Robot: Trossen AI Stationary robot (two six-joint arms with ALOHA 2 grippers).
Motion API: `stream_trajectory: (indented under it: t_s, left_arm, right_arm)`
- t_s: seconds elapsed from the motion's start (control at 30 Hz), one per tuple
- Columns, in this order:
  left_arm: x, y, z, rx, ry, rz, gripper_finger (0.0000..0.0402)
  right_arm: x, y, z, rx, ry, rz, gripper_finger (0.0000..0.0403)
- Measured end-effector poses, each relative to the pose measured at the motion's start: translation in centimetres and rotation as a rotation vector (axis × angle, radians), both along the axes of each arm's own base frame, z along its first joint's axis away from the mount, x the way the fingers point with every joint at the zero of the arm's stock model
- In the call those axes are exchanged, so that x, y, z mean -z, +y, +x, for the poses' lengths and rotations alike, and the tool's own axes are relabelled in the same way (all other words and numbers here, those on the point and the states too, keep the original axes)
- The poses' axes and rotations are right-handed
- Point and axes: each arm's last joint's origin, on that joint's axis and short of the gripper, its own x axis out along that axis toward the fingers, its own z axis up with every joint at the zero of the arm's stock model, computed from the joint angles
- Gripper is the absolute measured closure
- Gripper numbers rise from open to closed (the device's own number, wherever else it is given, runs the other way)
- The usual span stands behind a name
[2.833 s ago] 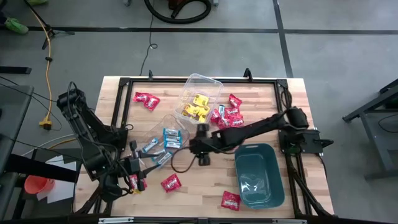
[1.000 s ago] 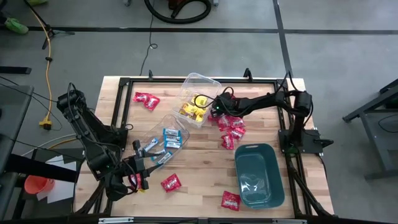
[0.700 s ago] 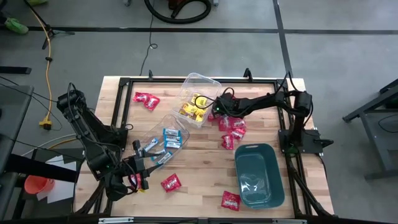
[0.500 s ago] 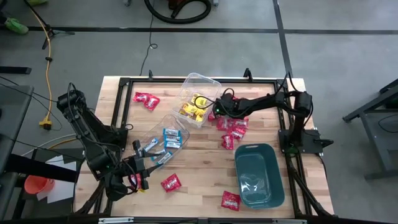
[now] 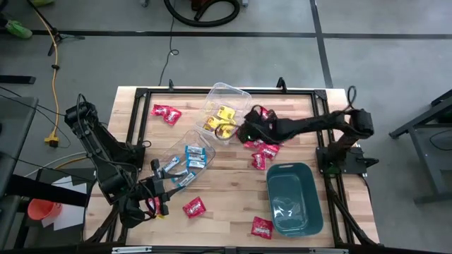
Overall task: Sort candy
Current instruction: Put the white chocolate into the transparent bin
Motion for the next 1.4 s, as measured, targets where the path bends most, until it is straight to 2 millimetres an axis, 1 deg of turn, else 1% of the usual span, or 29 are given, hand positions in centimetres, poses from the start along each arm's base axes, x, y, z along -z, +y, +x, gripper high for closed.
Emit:
stream_trajectory:
  t_s: [0.1, 0.2, 0.3, 0.4, 0.47, 0.53, 0.6, 0.67, 0.73, 0.83, 0.97, 1.07, 1.3, 1.4]
  left_arm:
    - [0.0, 0.0, 0.0, -0.001, -0.002, -0.006, 0.0247]
    - [0.0, 0.0, 0.0, -0.002, -0.003, -0.010, 0.0247]
    - [0.0, 0.0, 0.0, -0.002, -0.004, -0.010, 0.0247]
    - [0.0, 0.0, 0.0, -0.002, -0.004, -0.010, 0.0247]
    - [0.0, 0.0, 0.0, -0.007, -0.009, -0.007, 0.0247]
    - [-0.1, 0.0, 0.0, -0.012, -0.016, 0.007, 0.0247]
    - [-0.1, 0.0, 0.1, -0.011, -0.017, 0.027, 0.0247]
    - [-0.1, 0.0, 0.1, -0.006, -0.012, 0.047, 0.0247]
    - [-0.2, 0.0, 0.1, -0.007, -0.019, 0.058, 0.0247]
    - [-0.3, 0.0, 0.2, -0.013, -0.029, 0.077, 0.0247]
    - [-0.3, 0.0, 0.1, -0.015, -0.030, 0.077, 0.0247]
    - [-0.3, 0.0, 0.2, -0.015, -0.031, 0.075, 0.0247]
    - [-0.4, -0.1, 0.2, -0.016, -0.040, 0.061, 0.0247]
    - [-0.4, -0.1, 0.2, -0.013, -0.038, 0.059, 0.0247]
  right_arm:
    - [-1.1, 2.4, -0.2, -0.065, -0.033, -0.014, 0.0401]
    - [-1.3, 4.9, 0.0, -0.124, -0.063, -0.035, 0.0401]
    - [-0.7, 7.2, 0.8, -0.191, -0.136, -0.012, 0.0402]
    - [0.4, 9.4, 2.0, -0.299, -0.222, 0.003, 0.0402]
    - [1.3, 10.5, 3.0, -0.398, -0.293, 0.025, 0.0402]
    - [1.6, 11.1, 4.2, -0.503, -0.379, 0.050, 0.0402]
    - [1.3, 11.5, 5.4, -0.606, -0.469, 0.050, 0.0402]
    - [-0.2, 11.8, 6.6, -0.692, -0.577, 0.012, 0.0402]
    - [-2.1, 11.8, 7.3, -0.729, -0.647, -0.054, 0.0402]
    - [-3.8, 11.2, 8.1, -0.760, -0.678, -0.086, 0.0402]
    - [-5.2, 10.4, 9.1, -0.842, -0.743, -0.053, 0.0402]
    - [-4.8, 10.3, 10.2, -0.859, -0.739, -0.034, 0.0402]
    - [-2.2, 10.3, 13.9, -0.857, -0.708, -0.021, 0.0402]
    - [-2.2, 10.0, 15.1, -0.855, -0.703, -0.032, 0.0393]
